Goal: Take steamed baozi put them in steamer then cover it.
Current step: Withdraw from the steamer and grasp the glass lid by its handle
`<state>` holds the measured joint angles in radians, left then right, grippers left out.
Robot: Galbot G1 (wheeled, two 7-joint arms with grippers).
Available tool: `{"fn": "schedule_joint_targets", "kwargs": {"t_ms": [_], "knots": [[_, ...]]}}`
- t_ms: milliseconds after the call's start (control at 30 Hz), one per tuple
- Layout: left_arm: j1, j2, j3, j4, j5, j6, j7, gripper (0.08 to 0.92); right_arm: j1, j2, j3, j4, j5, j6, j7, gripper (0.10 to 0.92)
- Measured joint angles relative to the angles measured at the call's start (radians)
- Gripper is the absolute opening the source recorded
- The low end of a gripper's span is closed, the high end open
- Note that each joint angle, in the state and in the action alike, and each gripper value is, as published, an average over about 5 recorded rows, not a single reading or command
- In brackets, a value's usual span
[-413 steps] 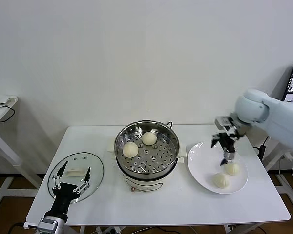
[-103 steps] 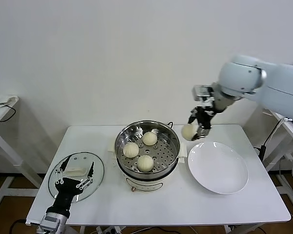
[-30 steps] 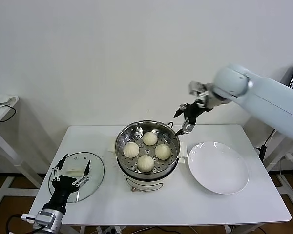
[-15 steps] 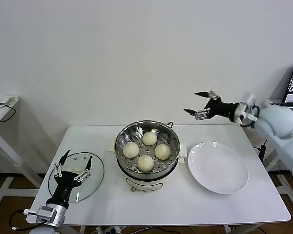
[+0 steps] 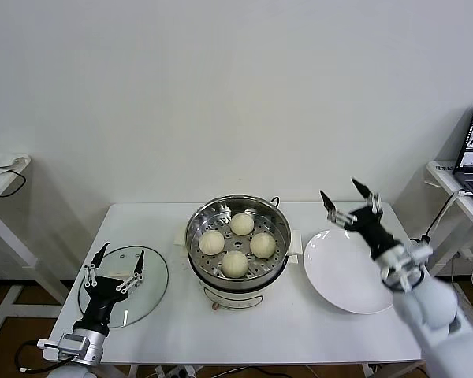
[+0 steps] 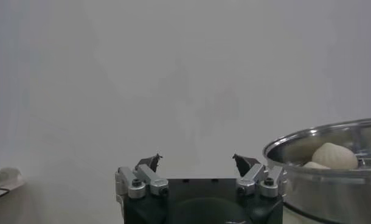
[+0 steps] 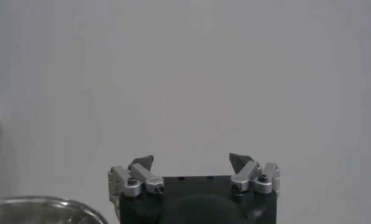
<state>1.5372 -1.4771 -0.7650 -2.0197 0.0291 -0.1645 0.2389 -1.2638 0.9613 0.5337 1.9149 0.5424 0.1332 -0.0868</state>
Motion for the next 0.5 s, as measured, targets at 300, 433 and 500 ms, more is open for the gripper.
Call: {"fn": "schedule_joint_targets", "kwargs": {"t_ms": [300,433,500], "knots": [[0.012,0.016,-0.011,0.041,0.163,-0.063,-0.052,0.823,-0.175,0.165,0.040,0.048,-0.058,0.099,0.058,0.823],[0.020,0.034,-0.022,0.087,0.325,-0.119,-0.105,0.823,-0.208,0.205,0.045,0.049,-0.076,0.125,0.071,0.823],[0.022,0.043,-0.028,0.117,0.424,-0.149,-0.140,0.823,-0.218,0.220,0.048,0.048,-0.081,0.134,0.077,0.823]]}}
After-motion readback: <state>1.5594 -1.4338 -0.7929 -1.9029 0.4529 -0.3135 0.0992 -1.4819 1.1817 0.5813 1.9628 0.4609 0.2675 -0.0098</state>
